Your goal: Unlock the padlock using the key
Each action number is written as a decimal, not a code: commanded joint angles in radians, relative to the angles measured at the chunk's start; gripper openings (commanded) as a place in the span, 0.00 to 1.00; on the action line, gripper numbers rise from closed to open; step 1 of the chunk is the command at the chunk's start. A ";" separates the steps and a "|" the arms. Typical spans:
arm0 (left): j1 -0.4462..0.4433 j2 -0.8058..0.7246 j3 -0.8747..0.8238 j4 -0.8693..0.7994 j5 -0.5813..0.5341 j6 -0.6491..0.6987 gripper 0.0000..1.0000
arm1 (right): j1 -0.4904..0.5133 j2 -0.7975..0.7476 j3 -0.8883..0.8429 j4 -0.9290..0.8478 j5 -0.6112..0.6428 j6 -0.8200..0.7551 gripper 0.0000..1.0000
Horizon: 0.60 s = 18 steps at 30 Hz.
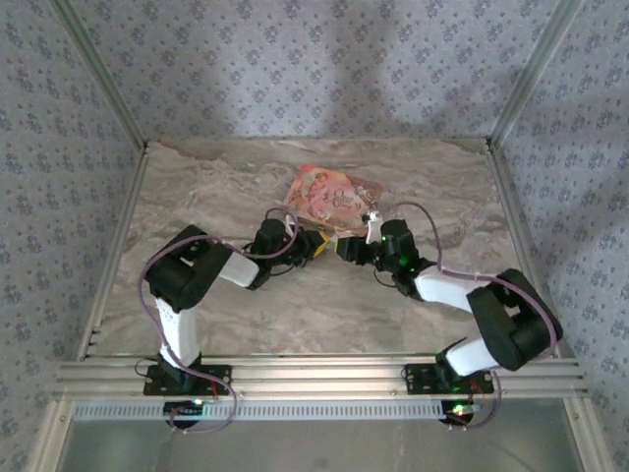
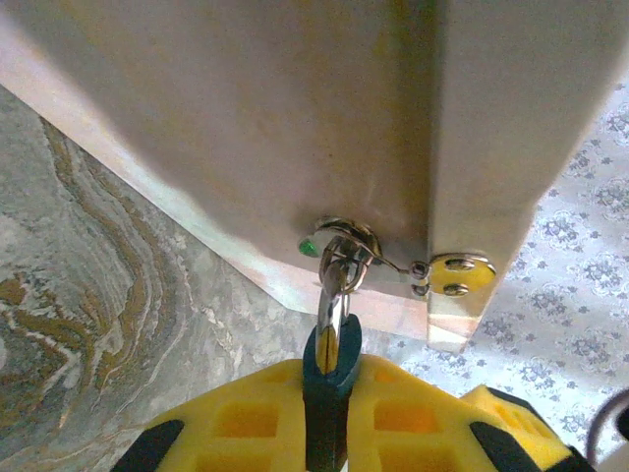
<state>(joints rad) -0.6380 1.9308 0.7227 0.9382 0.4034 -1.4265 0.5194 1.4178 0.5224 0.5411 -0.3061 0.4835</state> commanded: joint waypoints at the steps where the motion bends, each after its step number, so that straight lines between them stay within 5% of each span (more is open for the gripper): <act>1: -0.004 -0.030 0.014 -0.066 -0.008 -0.005 0.02 | 0.011 -0.092 0.020 -0.134 0.064 -0.177 0.47; 13: -0.007 -0.052 0.035 -0.114 0.009 -0.041 0.00 | 0.182 -0.221 0.036 -0.276 0.288 -0.995 0.56; 18: -0.009 -0.056 0.037 -0.111 0.011 -0.050 0.00 | 0.212 -0.159 0.034 -0.261 0.360 -1.160 0.56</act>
<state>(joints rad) -0.6380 1.9053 0.7441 0.8562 0.4072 -1.4601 0.7246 1.2282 0.5674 0.2974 -0.0292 -0.4820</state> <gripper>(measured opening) 0.110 0.558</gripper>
